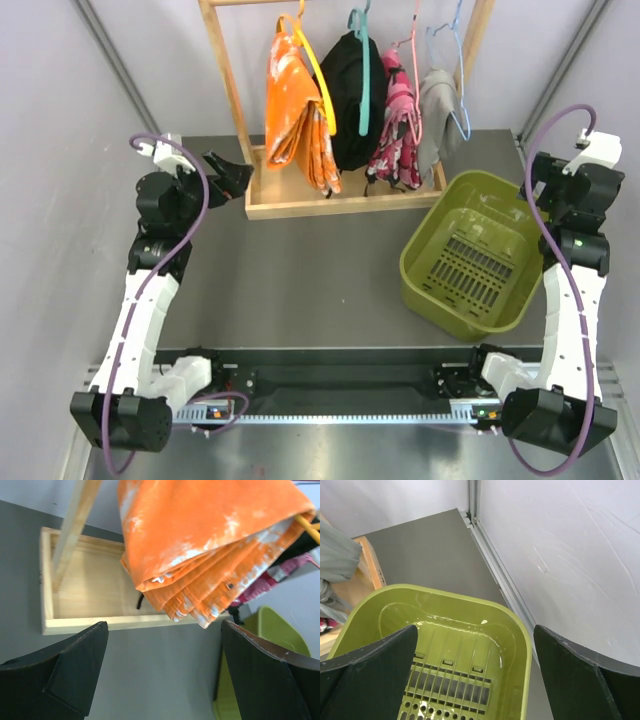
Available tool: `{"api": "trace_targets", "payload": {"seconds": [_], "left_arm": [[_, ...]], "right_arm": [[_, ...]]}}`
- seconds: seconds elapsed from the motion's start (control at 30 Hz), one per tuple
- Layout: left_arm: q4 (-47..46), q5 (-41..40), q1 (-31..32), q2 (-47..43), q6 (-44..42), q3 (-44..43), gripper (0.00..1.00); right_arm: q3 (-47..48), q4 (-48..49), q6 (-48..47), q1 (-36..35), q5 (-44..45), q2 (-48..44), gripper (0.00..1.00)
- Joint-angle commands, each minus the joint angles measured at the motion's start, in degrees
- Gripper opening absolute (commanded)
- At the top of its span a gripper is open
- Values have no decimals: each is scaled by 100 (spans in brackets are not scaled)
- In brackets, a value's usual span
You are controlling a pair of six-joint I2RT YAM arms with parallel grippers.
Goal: Remove the trousers from the hanger
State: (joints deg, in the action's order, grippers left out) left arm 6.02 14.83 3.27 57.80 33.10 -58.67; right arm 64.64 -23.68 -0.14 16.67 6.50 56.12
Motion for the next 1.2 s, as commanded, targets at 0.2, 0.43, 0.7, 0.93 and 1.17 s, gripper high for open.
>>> {"api": "trace_targets", "payload": {"seconds": [0.2, 0.43, 0.7, 0.93, 1.17], "left_arm": [[417, 583, 427, 170, 180, -1144, 99], [1120, -410, 1491, 749, -286, -2235, 99], [1480, -1131, 2212, 1655, -261, -3640, 99], [1604, -1702, 2608, 2717, -41, -4985, 97], [2042, -2844, 2863, 4044, -84, -6881, 93]], "right_arm": [[40, 408, -1081, -23, -1332, -171, 100], [40, -153, -2278, -172, -2583, -286, 100], [259, -603, -2105, -164, -3454, -216, 100], [251, -585, -1700, -172, -3533, -250, 100], [84, -541, -1480, -172, -3577, -382, 100]]}}
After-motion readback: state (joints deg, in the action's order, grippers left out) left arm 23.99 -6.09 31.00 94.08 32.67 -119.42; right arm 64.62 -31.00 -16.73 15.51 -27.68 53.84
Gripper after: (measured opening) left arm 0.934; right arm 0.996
